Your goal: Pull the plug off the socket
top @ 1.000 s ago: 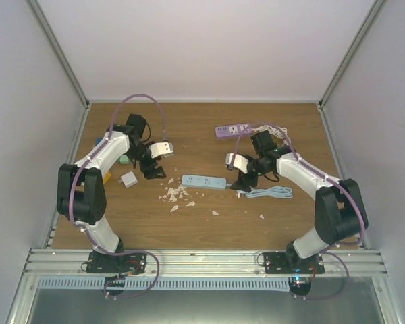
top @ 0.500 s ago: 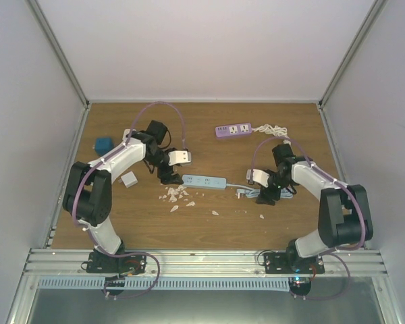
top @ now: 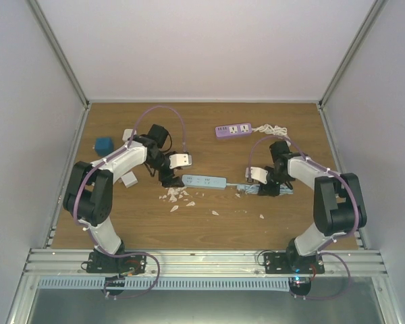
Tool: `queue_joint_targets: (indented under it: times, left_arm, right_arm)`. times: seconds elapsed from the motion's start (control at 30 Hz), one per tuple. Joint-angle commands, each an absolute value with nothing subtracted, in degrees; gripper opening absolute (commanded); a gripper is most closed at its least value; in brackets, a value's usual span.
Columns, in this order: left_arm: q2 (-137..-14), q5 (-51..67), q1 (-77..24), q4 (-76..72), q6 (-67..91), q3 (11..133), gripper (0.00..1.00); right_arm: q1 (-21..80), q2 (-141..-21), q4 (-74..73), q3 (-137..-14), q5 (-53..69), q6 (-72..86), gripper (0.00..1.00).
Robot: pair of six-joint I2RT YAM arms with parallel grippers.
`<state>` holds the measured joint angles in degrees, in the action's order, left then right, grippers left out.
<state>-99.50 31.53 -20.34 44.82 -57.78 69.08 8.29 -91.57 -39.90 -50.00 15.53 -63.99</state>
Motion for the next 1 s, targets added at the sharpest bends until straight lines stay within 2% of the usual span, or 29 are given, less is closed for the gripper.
queue_joint_targets:
  times: [0.0, 0.1, 0.23, 0.63, 0.97]
  left_arm:
    - [-97.77, 32.90, -20.63, 42.62, -56.71, 67.84, 0.84]
    - [-97.52, 32.40, -20.62, 42.24, -56.76, 67.31, 0.84]
    - [-97.29, 32.12, -20.64, 41.71, -56.57, 66.97, 0.84]
    - [-96.94, 30.73, -20.48, 41.64, -56.59, 66.38, 0.84]
    - [-97.62, 31.00, -20.30, 41.10, -55.97, 66.73, 0.84]
  right_arm:
    - [7.82, -93.62, -37.32, -53.40, 13.06, -65.37, 0.44]
    - [7.75, -94.77, -36.33, -54.46, 11.38, -66.51, 0.37]
    - [6.90, -96.60, -34.74, -55.76, 9.52, -68.54, 0.33]
    - [0.93, -104.14, -35.91, -64.88, 7.68, -71.36, 0.31]
    - [-6.46, -105.39, -35.97, -65.59, 5.87, -75.84, 0.31]
